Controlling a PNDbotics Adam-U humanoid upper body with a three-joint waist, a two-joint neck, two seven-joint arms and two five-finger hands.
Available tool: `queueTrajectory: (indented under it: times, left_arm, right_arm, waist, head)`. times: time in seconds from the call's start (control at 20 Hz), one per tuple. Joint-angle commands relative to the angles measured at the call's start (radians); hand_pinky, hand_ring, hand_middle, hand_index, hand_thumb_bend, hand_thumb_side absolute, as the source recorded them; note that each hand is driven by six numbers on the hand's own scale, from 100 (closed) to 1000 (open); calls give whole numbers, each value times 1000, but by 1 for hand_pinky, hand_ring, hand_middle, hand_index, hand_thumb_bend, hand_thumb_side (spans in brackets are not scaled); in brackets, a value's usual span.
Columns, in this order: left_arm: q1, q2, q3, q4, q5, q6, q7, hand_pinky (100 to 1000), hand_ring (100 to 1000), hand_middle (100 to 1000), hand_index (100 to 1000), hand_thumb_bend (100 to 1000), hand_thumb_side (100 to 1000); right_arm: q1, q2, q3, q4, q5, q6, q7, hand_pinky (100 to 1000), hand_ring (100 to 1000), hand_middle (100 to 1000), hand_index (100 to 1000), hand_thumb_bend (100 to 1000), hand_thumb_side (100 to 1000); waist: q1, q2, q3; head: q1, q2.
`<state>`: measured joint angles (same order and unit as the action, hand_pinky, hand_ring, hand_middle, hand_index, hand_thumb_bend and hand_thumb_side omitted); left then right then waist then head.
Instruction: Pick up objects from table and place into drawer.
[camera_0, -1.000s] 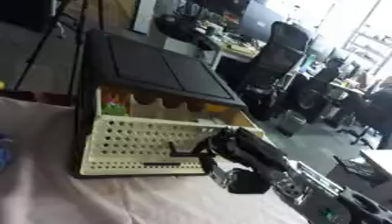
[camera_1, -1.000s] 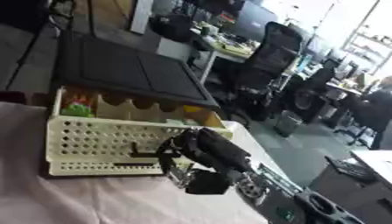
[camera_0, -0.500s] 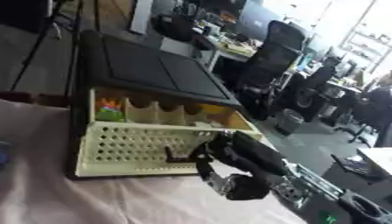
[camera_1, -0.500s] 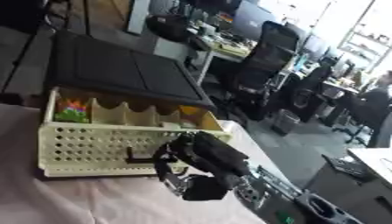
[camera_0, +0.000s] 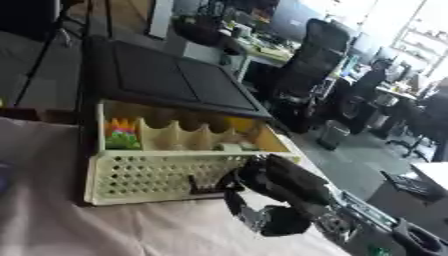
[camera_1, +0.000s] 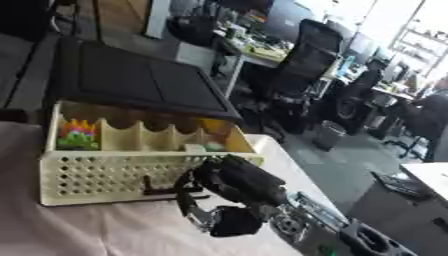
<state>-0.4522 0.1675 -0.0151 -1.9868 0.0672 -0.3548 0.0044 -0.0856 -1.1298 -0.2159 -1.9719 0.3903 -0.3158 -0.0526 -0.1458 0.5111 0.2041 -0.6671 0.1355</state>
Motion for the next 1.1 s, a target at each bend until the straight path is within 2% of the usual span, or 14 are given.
queueTrajectory:
  times: [0.05,0.4,0.5,0.6,0.85,0.95,1.1]
  left_arm:
    - [-5,6,4,-13,6,-4,2,580,544,655,867,183,997]
    - [-1,6,4,-13,11,-3,1,581,547,656,867,184,997]
    - [-1,5,4,-13,12,-2,1,581,547,656,867,185,997]
    - [-1,5,3,-13,13,-1,1,582,548,657,868,185,996]
    - [-3,6,5,-13,16,1,1,582,549,658,867,187,995]
    - [-5,6,5,-13,18,2,2,583,550,658,867,186,993]
    - [-5,7,4,-13,22,1,2,582,551,658,868,186,991]
  right_arm:
    - [3,-30,3,-28,-2,-13,11,365,100,100,627,100,1000]
    - [2,-40,7,-28,-17,-24,19,366,100,100,627,100,1000]
    - [1,-40,7,-28,-17,-23,19,372,100,100,657,100,1000]
    - [0,-39,9,-28,-15,-25,19,392,145,107,702,100,1000]
    - [4,-37,10,-28,0,-64,3,459,287,310,827,100,1000]
    - [7,-39,16,-28,0,-87,-2,487,318,385,873,100,1000]
    - [10,-42,21,-28,-16,-111,-2,531,368,444,908,100,1000]
  waist:
    - [8,-31,-2]
    - [15,-41,-6]
    - [15,-42,-7]
    - [14,-44,-7]
    - [12,-49,-10]
    - [13,-53,-13]
    - [18,-59,-16]
  head:
    - [13,12]
    - [21,27]
    - [19,27]
    - [17,25]
    - [22,28]
    - [34,29]
    - [38,34]
